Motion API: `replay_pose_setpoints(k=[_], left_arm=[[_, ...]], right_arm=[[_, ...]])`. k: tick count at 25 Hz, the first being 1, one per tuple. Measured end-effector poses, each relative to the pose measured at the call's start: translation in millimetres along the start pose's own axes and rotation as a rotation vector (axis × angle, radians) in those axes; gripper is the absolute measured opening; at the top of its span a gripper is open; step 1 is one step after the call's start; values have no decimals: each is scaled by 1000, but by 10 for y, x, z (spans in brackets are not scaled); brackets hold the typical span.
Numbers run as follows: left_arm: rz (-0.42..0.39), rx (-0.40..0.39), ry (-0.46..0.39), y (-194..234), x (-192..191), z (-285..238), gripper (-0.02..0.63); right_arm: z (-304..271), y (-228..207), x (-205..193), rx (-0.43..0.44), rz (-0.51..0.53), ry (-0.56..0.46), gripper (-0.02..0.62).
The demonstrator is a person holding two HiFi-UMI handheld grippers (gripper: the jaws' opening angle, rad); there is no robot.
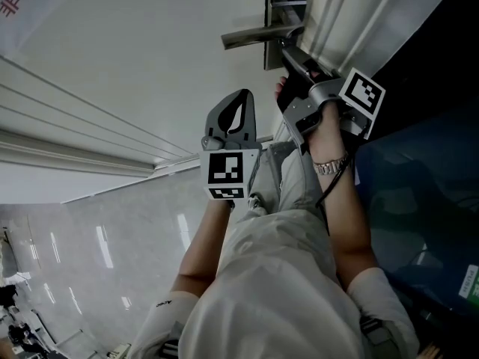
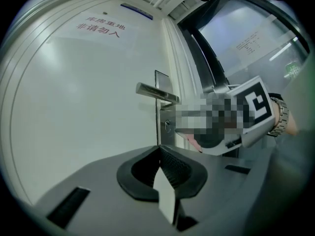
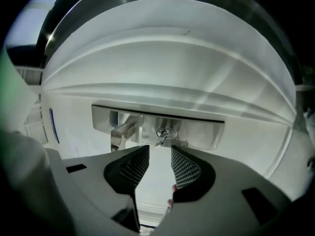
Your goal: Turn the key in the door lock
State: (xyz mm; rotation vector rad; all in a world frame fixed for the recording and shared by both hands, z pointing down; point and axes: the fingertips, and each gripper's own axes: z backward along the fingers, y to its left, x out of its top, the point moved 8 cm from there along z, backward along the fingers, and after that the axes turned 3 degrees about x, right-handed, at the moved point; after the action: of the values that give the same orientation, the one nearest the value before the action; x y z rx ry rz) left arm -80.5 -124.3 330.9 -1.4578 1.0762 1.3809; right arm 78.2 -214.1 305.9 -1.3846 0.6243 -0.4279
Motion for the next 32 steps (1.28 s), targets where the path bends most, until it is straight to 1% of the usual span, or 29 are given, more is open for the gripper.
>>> replay_pose_setpoints(k=[3,7,9,11,14,18,20,22,26,29,32], left_arm=[[1,2,4,-11,-25,1,8],[-1,3,7,-19,-46,-4,8],[-4,2,6,-26,-45,0,8],[-7,0,3,-23,-37,6,8],[-10,-3,-1,2,-14,25,8],[-14,2,-6,35,20,42,8],[-14,0,-7,23,25,26,9],[-15,-2,-5,15,20,12,8],[-15,3,1,42,6,7,8],[-11,9,10,71,-23,13,8],[-12,12,14,82,-51,14,8]], right_arm=[[88,10,-7,-52,180,35,120],[130,48,-21,-87,337,53,120],[151,92,-13,-114,458,49,120],[172,166,1,-158,640,30,123],[154,287,-25,-234,961,20,127],[28,353,-149,-342,1373,94,127],[-19,344,-183,-384,1525,124,126],[-60,331,-214,-420,1638,142,126],[-135,319,-270,-485,1831,138,126],[-199,310,-311,-516,1927,152,126],[-255,298,-313,-544,2005,140,118]])
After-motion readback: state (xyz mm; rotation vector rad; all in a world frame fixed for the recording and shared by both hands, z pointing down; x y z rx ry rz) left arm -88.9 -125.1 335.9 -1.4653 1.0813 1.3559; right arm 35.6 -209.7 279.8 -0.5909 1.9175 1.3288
